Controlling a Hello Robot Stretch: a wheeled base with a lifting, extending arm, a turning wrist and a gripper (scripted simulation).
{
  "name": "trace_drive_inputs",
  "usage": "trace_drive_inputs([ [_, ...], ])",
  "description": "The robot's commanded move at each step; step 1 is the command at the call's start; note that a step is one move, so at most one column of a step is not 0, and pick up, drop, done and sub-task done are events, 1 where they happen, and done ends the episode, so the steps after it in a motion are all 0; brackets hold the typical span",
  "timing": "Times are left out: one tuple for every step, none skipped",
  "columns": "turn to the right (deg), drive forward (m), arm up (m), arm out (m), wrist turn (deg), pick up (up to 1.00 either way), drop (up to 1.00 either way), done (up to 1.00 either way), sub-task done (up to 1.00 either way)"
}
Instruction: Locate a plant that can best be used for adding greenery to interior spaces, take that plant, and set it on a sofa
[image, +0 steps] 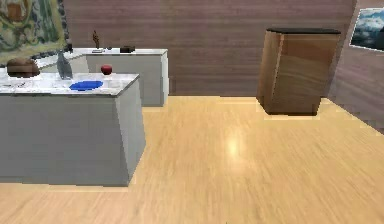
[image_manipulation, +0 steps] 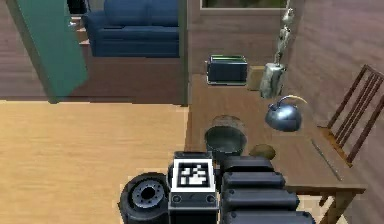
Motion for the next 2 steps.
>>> trace_drive_inputs([
  [0.0, 0.2, 0.0, 0.0, 0.0, 0.0, 0.0, 0.0, 0.0],
  [42.0, 0.0, 0.0, 0.0, 0.0, 0.0, 0.0, 0.0, 0.0],
])
